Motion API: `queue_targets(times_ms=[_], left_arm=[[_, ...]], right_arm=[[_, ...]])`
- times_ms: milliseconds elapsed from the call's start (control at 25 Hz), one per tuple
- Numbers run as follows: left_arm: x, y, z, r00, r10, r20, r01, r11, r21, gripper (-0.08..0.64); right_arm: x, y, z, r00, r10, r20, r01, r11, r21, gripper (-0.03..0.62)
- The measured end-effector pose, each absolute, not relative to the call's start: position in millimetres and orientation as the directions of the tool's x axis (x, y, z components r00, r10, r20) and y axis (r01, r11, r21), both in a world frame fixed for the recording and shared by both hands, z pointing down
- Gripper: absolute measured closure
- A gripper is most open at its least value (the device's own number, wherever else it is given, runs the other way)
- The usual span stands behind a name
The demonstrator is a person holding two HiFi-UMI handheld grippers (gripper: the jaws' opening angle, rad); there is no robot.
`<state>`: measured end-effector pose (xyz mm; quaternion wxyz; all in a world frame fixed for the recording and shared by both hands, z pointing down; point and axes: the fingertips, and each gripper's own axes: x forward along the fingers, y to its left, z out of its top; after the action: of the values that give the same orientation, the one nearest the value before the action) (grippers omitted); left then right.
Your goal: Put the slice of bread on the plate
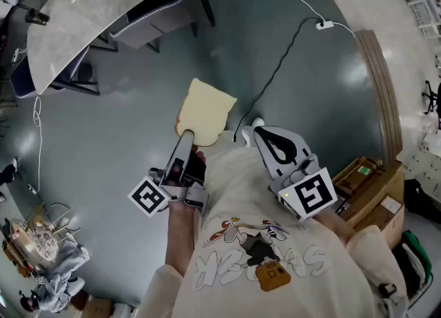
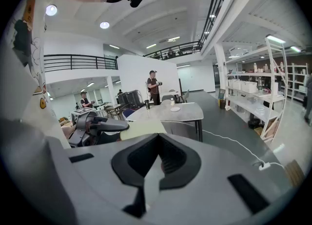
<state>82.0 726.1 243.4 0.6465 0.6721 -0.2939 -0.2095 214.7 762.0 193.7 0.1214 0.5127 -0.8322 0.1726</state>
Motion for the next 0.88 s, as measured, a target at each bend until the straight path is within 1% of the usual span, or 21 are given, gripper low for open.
queue_targets(times_ms=[160,400,520,640,760,880], left_arm=[[93,732,238,0.739,-0.667,0.101,-0.113,0.025,0.993,0.462],[122,753,228,0.719,-0.686,0.109,-0.120,0.033,0.992,0.462],[122,756,222,0.699,-0.707,0.104,-0.117,0.030,0.993,0.462],[121,756,218,0.687,-0.722,0.089,-0.094,0.034,0.995,0.462],[110,757,216,0.676,-0.732,0.087,-0.085,0.040,0.996,0.462],[88,756,216,0.666,-0.740,0.089,-0.088,0.040,0.995,0.462]], right_arm=[[224,765,191,-0.442,-0.814,0.376,-0.897,0.397,-0.195,0.588],[257,773,188,-0.454,-0.815,0.359,-0.889,0.386,-0.248,0.588],[254,770,183,-0.493,-0.805,0.330,-0.865,0.411,-0.288,0.589],[253,763,180,-0.499,-0.811,0.305,-0.855,0.402,-0.329,0.588],[239,758,186,-0.494,-0.809,0.318,-0.856,0.388,-0.341,0.588],[209,754,191,-0.489,-0.804,0.339,-0.863,0.388,-0.324,0.588]])
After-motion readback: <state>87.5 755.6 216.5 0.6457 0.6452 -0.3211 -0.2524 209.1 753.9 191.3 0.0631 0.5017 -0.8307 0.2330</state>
